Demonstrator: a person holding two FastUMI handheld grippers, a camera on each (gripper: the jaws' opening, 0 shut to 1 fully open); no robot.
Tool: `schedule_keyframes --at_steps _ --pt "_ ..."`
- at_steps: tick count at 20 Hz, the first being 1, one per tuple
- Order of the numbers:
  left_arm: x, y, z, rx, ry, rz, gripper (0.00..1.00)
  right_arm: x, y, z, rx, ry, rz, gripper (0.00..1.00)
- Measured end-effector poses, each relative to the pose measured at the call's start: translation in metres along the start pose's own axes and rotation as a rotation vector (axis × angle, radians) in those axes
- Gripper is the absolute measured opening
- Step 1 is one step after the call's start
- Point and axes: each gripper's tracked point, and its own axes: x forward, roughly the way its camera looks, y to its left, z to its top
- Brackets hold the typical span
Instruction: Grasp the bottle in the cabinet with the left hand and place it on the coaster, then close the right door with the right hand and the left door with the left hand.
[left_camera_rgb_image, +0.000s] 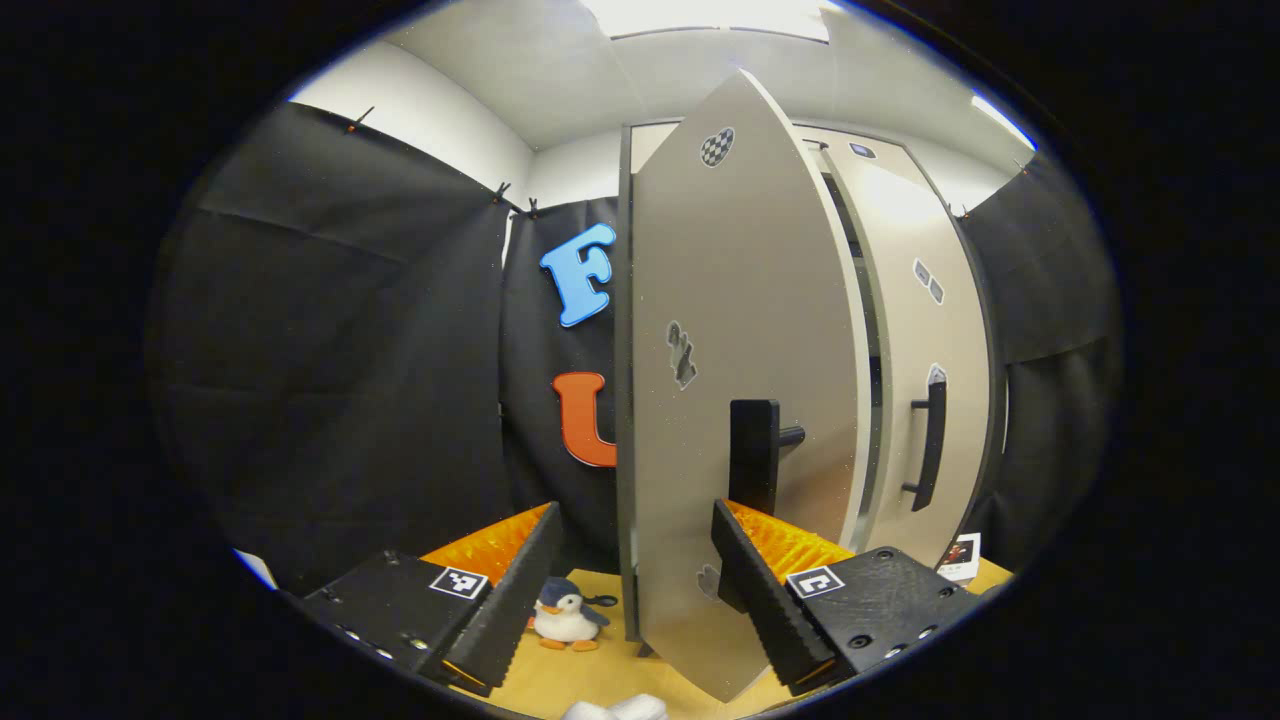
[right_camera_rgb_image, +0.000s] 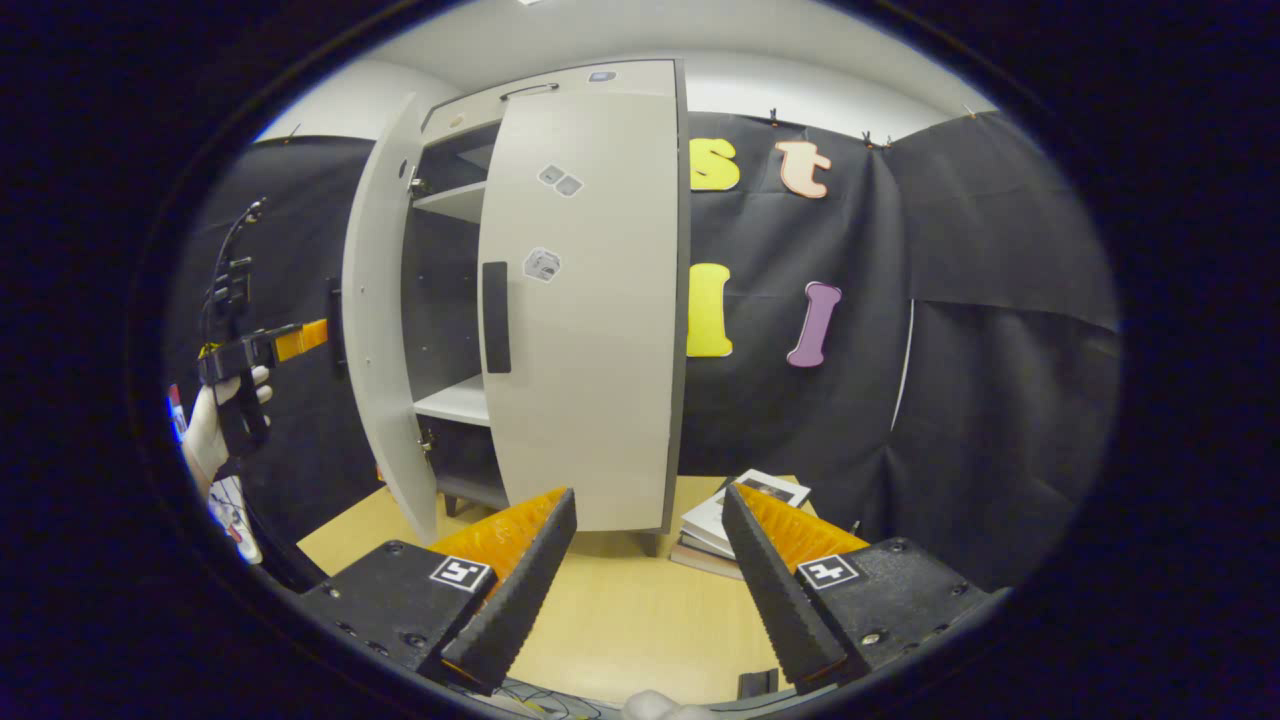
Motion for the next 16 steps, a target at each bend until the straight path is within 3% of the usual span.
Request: schedule_keyframes --at_steps 2,9,16 --pt "0.005 -0.013 -0.001 -0.016 0.014 -0.023 0.99 -0.003 0.0 0.004 0.008 -0.015 -0.007 0.97" --pt "-0.01 -0.026 -0.008 0.03 0.051 -0.051 0.95 -0.004 0.006 0.019 0.021 -0.055 -0.015 0.97" --pt "-0.058 -0.052 -0.005 0.021 0.049 -0.115 0.96 -0.003 0.017 0.035 0.052 -0.102 -0.033 0.97"
